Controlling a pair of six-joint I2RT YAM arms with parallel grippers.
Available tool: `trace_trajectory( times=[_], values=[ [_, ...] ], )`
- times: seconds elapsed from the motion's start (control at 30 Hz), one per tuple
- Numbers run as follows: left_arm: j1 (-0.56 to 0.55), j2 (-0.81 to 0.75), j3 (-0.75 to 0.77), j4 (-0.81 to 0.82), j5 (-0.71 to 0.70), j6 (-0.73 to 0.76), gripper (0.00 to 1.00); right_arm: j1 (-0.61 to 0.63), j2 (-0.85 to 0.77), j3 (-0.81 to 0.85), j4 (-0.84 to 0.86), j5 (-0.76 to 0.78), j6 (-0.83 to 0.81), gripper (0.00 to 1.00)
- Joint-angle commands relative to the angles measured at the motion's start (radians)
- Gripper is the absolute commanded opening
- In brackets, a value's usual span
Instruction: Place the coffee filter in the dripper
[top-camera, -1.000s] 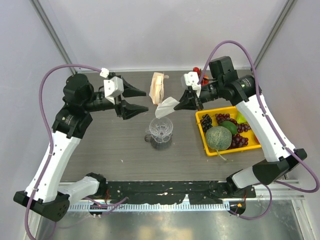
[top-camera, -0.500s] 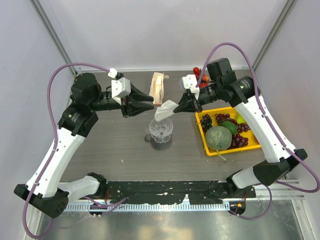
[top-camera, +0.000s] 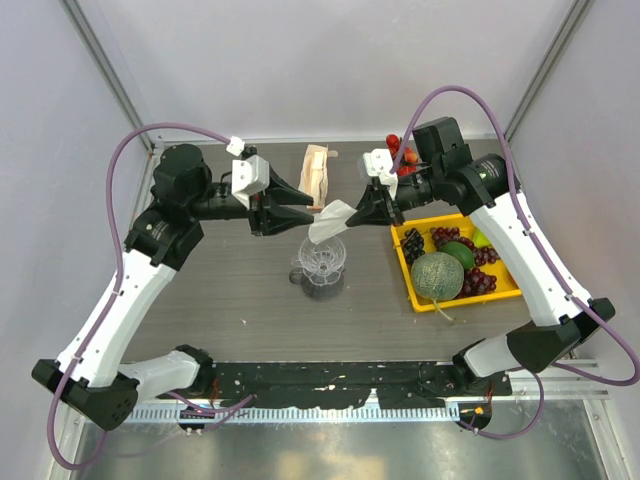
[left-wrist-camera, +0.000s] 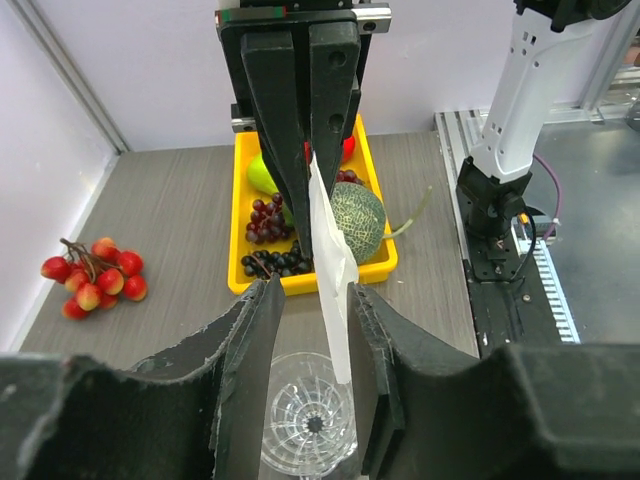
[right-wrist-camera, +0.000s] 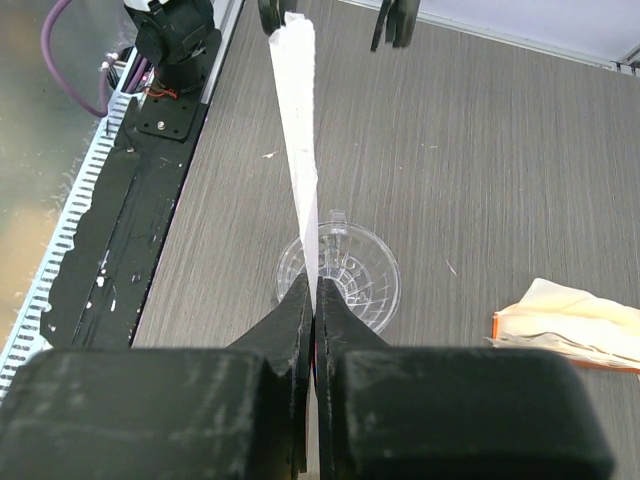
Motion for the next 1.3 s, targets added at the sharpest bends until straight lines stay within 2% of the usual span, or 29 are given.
trace_trajectory(
  times=[0.0, 0.27, 1.27],
  values=[
    [-0.012, 0.017, 0.047, 0.027, -0.002, -0.013, 0.39, 0.008, -0.032, 0.009, 0.03, -0.021, 0.014, 0.05],
    [-0.017, 0.022, 0.047, 0.031, -0.019, -0.014, 0.35, 0.013, -0.049, -0.01, 0.029, -0.018, -0.002, 0.05],
    [-0.018, 0.009, 0.046, 0.028, -0.024, 0.021, 0.36, 0.028, -0.046, -0.001, 0.024, -0.018, 0.002, 0.05]
  ],
)
